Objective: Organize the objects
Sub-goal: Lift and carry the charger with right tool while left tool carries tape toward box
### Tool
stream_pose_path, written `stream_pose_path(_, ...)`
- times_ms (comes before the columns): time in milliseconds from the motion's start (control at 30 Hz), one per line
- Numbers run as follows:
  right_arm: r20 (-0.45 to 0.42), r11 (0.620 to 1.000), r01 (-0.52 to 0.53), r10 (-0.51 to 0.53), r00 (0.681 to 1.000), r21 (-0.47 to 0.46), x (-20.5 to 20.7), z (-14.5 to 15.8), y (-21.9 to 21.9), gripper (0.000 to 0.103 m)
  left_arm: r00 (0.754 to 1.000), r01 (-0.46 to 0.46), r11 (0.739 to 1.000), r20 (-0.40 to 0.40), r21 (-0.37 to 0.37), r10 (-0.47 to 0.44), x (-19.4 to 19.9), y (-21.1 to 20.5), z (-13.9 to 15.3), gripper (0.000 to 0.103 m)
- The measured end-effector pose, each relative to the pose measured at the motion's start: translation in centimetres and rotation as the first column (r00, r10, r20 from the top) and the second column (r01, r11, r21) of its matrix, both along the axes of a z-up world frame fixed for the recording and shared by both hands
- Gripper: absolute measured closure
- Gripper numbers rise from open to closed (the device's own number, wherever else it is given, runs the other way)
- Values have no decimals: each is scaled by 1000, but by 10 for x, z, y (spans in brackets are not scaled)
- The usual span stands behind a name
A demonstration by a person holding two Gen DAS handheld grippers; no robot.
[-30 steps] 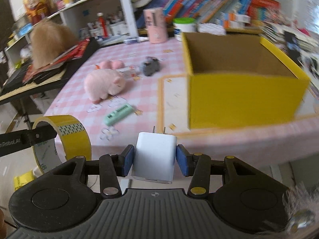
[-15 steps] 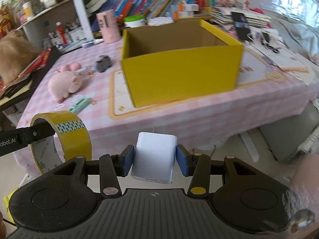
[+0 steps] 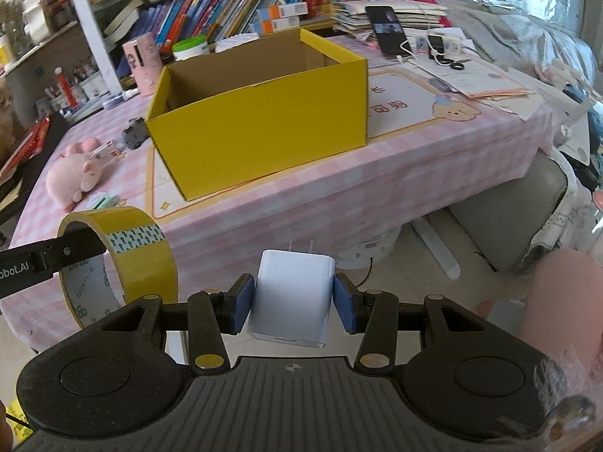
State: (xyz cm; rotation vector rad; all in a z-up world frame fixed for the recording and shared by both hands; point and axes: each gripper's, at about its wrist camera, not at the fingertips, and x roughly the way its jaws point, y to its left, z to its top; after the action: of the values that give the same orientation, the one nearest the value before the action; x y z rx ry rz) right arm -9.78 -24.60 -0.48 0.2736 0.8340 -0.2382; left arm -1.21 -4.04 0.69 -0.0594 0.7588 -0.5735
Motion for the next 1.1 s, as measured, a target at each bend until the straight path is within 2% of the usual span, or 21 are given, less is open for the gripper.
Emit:
stream_pose_path(200, -1, 1000, 14, -14, 1000, 2, 5, 0, -10, 59, 999, 25, 1000, 26, -1, -25, 4, -12, 4, 89)
stream_pose_path(433, 0, 1000, 19, -19, 1000, 6, 18, 1, -23, 59, 999, 12, 1000, 39, -5, -12, 17, -24, 8, 89)
stream_pose_path(767, 36, 999, -35, 36, 999, -16, 52, 12, -37, 59, 994, -9, 1000, 107, -15, 11, 36, -38, 21, 89)
stream_pose_path(1100, 80, 995, -88, 92, 993, -51, 92, 25, -56, 59, 989, -29, 999, 142, -42, 35, 60, -56, 30, 89)
